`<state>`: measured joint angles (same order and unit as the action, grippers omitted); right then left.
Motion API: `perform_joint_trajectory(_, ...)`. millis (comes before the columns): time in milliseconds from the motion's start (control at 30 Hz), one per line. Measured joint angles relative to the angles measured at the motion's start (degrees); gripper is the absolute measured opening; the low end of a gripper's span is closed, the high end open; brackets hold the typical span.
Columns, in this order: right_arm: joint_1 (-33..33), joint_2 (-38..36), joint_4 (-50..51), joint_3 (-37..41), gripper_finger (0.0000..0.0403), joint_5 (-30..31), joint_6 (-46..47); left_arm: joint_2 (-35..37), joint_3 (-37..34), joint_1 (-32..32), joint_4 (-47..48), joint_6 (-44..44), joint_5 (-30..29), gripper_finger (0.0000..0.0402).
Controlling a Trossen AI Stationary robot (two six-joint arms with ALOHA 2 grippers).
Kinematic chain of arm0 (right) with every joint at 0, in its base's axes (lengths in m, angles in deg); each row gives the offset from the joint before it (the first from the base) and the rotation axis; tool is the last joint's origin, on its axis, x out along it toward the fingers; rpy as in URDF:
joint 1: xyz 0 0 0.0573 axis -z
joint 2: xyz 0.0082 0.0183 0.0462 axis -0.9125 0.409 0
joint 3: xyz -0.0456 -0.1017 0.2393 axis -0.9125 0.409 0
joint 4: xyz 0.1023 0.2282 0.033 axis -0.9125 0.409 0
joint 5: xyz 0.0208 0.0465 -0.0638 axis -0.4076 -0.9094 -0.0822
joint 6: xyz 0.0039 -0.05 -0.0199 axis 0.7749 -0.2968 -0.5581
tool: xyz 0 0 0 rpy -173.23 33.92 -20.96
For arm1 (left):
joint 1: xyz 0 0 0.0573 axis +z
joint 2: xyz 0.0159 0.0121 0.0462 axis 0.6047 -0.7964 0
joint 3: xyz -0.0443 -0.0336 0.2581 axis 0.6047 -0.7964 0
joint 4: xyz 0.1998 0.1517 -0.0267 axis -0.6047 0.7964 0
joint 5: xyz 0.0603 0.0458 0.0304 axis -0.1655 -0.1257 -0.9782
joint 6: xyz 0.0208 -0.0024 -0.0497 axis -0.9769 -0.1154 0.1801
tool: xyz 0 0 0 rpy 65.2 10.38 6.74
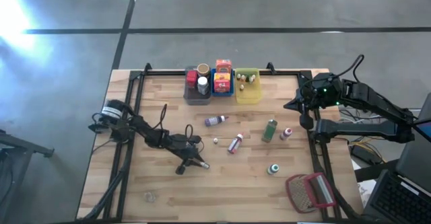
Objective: Pick & Place Kitchen Items
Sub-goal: Move the small pink food coloring bottle to the center of the table
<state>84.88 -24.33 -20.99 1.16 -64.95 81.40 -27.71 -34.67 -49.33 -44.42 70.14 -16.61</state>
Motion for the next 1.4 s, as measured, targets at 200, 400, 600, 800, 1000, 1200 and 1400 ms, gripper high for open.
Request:
perform_joint_trajectory(200,0.0,0.0,0.0,0.0,0.0008,0.0,0.0,2.1,-0.1,-0.1,1.7,1.5,0.1,0.009)
perform_joint_trajectory(400,0.0,0.0,0.0,0.0,0.0008,0.0,0.0,7.3,4.8,-0.1,15.7,2.3,0.7,0.009)
perform_joint_trajectory(600,0.0,0.0,0.0,0.0,0.0008,0.0,0.0,9.5,22.8,-0.1,52.1,-4.4,-1.8,0.0089)
perform_joint_trajectory(800,0.0,0.0,0.0,0.0,0.0008,0.0,0.0,8.3,42.4,-0.1,75.4,-11.3,-4.3,0.0089)
perform_joint_trajectory(1000,0.0,0.0,0.0,0.0,0.0008,0.0,0.0,4.4,59.6,0.0,90.8,-14.6,-9.5,0.0089)
perform_joint_trajectory(1200,0.0,0.0,0.0,0.0,0.0008,0.0,0.0,-5.4,76.1,0.1,103.9,-17.0,-11.1,0.0089)
perform_joint_trajectory(1400,0.0,0.0,0.0,0.0,0.0008,0.0,0.0,-16.6,92.0,0.1,119.1,-18.4,-15.6,0.009)
